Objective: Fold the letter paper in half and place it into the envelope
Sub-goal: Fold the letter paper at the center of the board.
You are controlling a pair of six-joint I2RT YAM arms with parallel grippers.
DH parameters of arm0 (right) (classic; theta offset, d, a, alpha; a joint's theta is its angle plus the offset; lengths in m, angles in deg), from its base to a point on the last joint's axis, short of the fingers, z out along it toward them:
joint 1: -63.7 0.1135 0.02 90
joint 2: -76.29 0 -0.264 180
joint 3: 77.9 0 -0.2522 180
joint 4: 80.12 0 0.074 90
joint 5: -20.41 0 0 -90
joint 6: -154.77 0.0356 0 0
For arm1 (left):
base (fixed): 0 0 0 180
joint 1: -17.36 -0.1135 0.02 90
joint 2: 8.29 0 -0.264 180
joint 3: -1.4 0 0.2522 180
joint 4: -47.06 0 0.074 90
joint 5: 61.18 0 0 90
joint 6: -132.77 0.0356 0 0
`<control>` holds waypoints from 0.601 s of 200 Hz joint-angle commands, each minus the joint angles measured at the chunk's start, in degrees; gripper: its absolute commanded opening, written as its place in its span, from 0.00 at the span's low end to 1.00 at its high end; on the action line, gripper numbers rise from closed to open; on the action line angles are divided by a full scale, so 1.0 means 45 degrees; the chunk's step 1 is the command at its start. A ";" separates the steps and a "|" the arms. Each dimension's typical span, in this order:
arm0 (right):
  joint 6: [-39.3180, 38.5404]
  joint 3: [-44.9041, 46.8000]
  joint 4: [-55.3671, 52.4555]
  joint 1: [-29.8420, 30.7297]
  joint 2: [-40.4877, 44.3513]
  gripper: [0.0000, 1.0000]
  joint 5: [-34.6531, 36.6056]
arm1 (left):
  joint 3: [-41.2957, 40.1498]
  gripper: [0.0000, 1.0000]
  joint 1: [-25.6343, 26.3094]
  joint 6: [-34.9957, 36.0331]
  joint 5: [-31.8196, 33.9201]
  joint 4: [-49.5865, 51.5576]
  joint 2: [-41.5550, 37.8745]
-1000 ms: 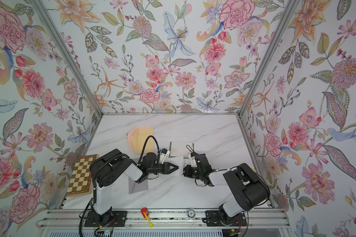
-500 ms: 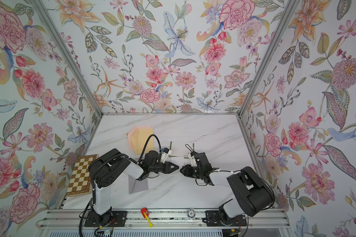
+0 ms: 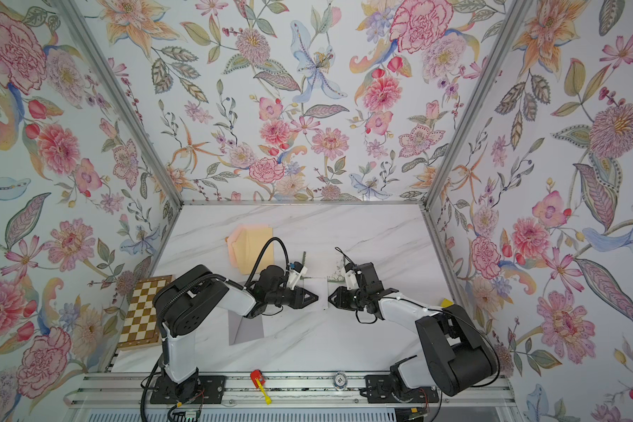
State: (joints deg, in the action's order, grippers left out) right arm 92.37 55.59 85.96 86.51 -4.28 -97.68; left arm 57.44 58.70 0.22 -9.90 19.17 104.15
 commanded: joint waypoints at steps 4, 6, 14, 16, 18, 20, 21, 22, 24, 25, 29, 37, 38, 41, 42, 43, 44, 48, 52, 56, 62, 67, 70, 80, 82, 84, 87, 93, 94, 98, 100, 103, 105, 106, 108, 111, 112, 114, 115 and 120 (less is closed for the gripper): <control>-0.2043 -0.1650 -0.1875 -0.0445 -0.0160 0.29 -0.0647 | -0.0104 0.35 0.0125 0.0991 0.0514 0.1856 -0.0421; -0.2161 -0.1790 -0.1984 -0.0475 -0.0214 0.28 -0.0665 | -0.0101 0.35 0.0128 0.1035 0.0527 0.1883 -0.0472; -0.2696 -0.2344 -0.2430 -0.0544 -0.0473 0.27 -0.0779 | -0.0134 0.35 0.0177 0.1211 0.0591 0.1965 -0.0726; -0.2842 -0.2476 -0.2548 -0.0558 -0.0527 0.27 -0.0815 | -0.0128 0.35 0.0185 0.1251 0.0605 0.1993 -0.0777; -0.2990 -0.2611 -0.2631 -0.0572 -0.0575 0.27 -0.0892 | -0.0126 0.35 0.0187 0.1290 0.0623 0.2039 -0.0834; -0.3140 -0.2738 -0.2701 -0.0590 -0.0689 0.27 -0.0950 | -0.0120 0.35 0.0202 0.1324 0.0632 0.2095 -0.0888; -0.3210 -0.2798 -0.2738 -0.0583 -0.0747 0.26 -0.0976 | -0.0100 0.35 0.0224 0.1337 0.0634 0.2111 -0.0916; -0.3284 -0.2867 -0.2777 -0.0599 -0.0796 0.26 -0.1019 | -0.0090 0.35 0.0235 0.1353 0.0645 0.2138 -0.0940; -0.3413 -0.2968 -0.2854 -0.0611 -0.0891 0.26 -0.1060 | -0.0082 0.35 0.0239 0.1389 0.0667 0.2188 -0.0982; -0.3474 -0.3030 -0.2893 -0.0613 -0.0936 0.26 -0.1080 | -0.0081 0.35 0.0252 0.1408 0.0671 0.2206 -0.1002; -0.3680 -0.3301 -0.3062 -0.0613 -0.1172 0.26 -0.1156 | -0.0063 0.35 0.0282 0.1453 0.0720 0.2299 -0.1103; -0.4094 -0.3868 -0.3528 -0.0614 -0.1657 0.24 -0.1220 | -0.0004 0.35 0.0351 0.1513 0.0834 0.2442 -0.1241; -0.4146 -0.3939 -0.3582 -0.0614 -0.1719 0.24 -0.1229 | 0.0007 0.35 0.0348 0.1509 0.0842 0.2460 -0.1249; -0.4307 -0.4143 -0.3702 -0.0586 -0.1916 0.24 -0.1304 | 0.0031 0.35 0.0388 0.1523 0.0876 0.2490 -0.1283; -0.4360 -0.4204 -0.3737 -0.0591 -0.1976 0.23 -0.1329 | 0.0025 0.35 0.0386 0.1524 0.0883 0.2494 -0.1309; -0.4406 -0.4264 -0.3764 -0.0593 -0.2045 0.23 -0.1361 | 0.0031 0.35 0.0384 0.1524 0.0886 0.2496 -0.1312; -0.4459 -0.4323 -0.3798 -0.0594 -0.2099 0.23 -0.1377 | 0.0025 0.35 0.0394 0.1524 0.0888 0.2506 -0.1324; -0.4651 -0.4525 -0.3893 -0.0558 -0.2364 0.23 -0.1520 | 0.0014 0.35 0.0426 0.1506 0.0889 0.2488 -0.1361; -0.4804 -0.4725 -0.3977 -0.0537 -0.2573 0.22 -0.1566 | -0.0005 0.35 0.0465 0.1487 0.0889 0.2449 -0.1383; -0.4880 -0.4904 -0.4032 -0.0481 -0.2830 0.21 -0.1544 | -0.0023 0.35 0.0499 0.1469 0.0890 0.2410 -0.1393; -0.4987 -0.5175 -0.4128 -0.0426 -0.3170 0.19 -0.1530 | -0.0072 0.35 0.0549 0.1414 0.0909 0.2382 -0.1423; -0.5084 -0.5352 -0.4160 -0.0380 -0.3421 0.18 -0.1557 | -0.0098 0.35 0.0607 0.1363 0.0914 0.2319 -0.1434; -0.5154 -0.5463 -0.4180 -0.0354 -0.3574 0.18 -0.1582 | -0.0131 0.35 0.0636 0.1326 0.0912 0.2268 -0.1447; -0.5284 -0.5709 -0.4192 -0.0235 -0.4020 0.16 -0.1504 | -0.0274 0.35 0.0721 0.1162 0.0938 0.2071 -0.1470; -0.5315 -0.5749 -0.4190 -0.0208 -0.4104 0.16 -0.1484 | -0.0304 0.35 0.0741 0.1112 0.0931 0.2010 -0.1481; -0.5337 -0.5788 -0.4189 -0.0186 -0.4184 0.16 -0.1474 | -0.0351 0.35 0.0751 0.1070 0.0929 0.1941 -0.1484; -0.5364 -0.5847 -0.4183 -0.0159 -0.4282 0.15 -0.1471 | -0.0399 0.35 0.0781 0.1019 0.0929 0.1835 -0.1498; -0.5389 -0.5937 -0.4182 -0.0120 -0.4489 0.14 -0.1452 | -0.0552 0.35 0.0810 0.0867 0.0919 0.1626 -0.1525; -0.5399 -0.5951 -0.4192 -0.0114 -0.4522 0.14 -0.1452 | -0.0570 0.35 0.0811 0.0835 0.0924 0.1593 -0.1537; -0.5409 -0.5978 -0.4201 -0.0090 -0.4640 0.14 -0.1442 | -0.0674 0.35 0.0836 0.0749 0.0928 0.1470 -0.1570; -0.5419 -0.5982 -0.4202 -0.0074 -0.4689 0.14 -0.1434 | -0.0726 0.35 0.0853 0.0696 0.0938 0.1396 -0.1569; -0.5428 -0.5983 -0.4202 -0.0054 -0.4750 0.14 -0.1418 | -0.0800 0.35 0.0852 0.0630 0.0947 0.1320 -0.1606; -0.5429 -0.5983 -0.4192 -0.0036 -0.4790 0.14 -0.1399 | -0.0851 0.35 0.0852 0.0598 0.0948 0.1261 -0.1618; -0.5429 -0.5993 -0.4197 -0.0023 -0.4809 0.14 -0.1386 | -0.0875 0.35 0.0862 0.0573 0.0948 0.1234 -0.1623; -0.5429 -0.5986 -0.4201 -0.0008 -0.4843 0.14 -0.1367 | -0.0913 0.35 0.0869 0.0535 0.0958 0.1190 -0.1641; -0.5446 -0.5984 -0.4194 0.0027 -0.4896 0.13 -0.1341 | -0.0987 0.35 0.0871 0.0502 0.0981 0.1116 -0.1647; -0.5447 -0.5984 -0.4198 0.0038 -0.4921 0.13 -0.1328 | -0.1012 0.35 0.0871 0.0486 0.0984 0.1094 -0.1647; -0.5448 -0.5969 -0.4201 0.0046 -0.4940 0.13 -0.1318 | -0.1045 0.35 0.0881 0.0450 0.0996 0.1067 -0.1672; -0.5458 -0.5966 -0.4201 0.0057 -0.4953 0.13 -0.1307 | -0.1060 0.35 0.0876 0.0440 0.1001 0.1060 -0.1669; -0.5483 -0.5949 -0.4196 0.0101 -0.5027 0.13 -0.1296 | -0.1166 0.35 0.0876 0.0384 0.1037 0.0970 -0.1683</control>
State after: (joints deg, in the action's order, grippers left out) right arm 70.45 29.93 69.68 86.07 -25.51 -103.45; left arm 54.60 62.07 4.01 -6.66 26.23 98.40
